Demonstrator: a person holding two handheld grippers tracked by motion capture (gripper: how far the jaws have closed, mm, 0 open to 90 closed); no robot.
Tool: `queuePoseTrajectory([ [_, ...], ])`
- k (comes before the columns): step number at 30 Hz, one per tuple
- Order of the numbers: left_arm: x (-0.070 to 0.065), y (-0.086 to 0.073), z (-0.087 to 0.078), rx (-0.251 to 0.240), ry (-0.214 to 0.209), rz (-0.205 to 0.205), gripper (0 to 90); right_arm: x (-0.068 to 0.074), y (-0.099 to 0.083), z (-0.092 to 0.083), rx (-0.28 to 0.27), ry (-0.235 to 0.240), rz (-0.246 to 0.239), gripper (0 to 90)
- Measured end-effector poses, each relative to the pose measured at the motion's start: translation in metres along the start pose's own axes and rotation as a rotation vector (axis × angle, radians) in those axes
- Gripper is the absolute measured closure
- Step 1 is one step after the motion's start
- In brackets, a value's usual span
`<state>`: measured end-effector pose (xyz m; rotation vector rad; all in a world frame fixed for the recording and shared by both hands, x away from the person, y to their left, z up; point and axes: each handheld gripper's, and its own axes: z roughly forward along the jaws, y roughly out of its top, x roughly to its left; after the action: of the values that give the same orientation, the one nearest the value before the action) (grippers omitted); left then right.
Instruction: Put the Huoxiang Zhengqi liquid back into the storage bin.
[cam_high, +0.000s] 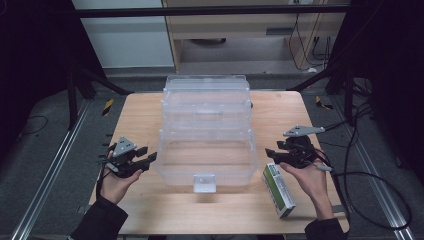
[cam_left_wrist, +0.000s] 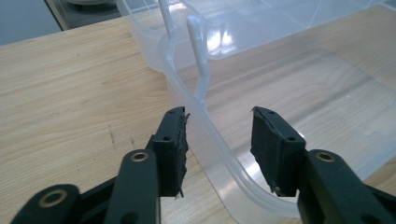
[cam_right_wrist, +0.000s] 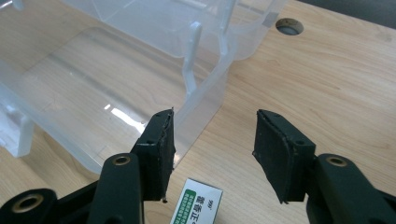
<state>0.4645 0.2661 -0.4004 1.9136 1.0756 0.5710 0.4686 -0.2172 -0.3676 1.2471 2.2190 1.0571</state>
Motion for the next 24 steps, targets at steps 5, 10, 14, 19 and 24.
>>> queuePoseTrajectory([
  [5, 0.004, 0.001, -0.005, -0.008, 0.022, 0.004, 50.3, 0.002, 0.002, -0.007, 0.018, -0.004, 0.002, 48.7],
  [10, 0.015, 0.000, -0.011, -0.016, 0.052, -0.025, 48.3, 0.003, 0.001, -0.013, 0.081, -0.005, 0.019, 46.9],
  [14, 0.024, -0.003, -0.014, -0.008, 0.076, -0.038, 49.1, 0.005, 0.002, -0.016, 0.126, 0.001, 0.030, 45.8],
  [19, 0.027, -0.002, -0.014, 0.008, 0.118, -0.040, 48.5, 0.010, 0.005, -0.023, 0.172, 0.001, 0.034, 44.5],
  [24, 0.033, -0.008, -0.012, 0.024, 0.137, -0.054, 47.8, 0.011, 0.003, -0.028, 0.210, -0.006, 0.044, 44.0],
])
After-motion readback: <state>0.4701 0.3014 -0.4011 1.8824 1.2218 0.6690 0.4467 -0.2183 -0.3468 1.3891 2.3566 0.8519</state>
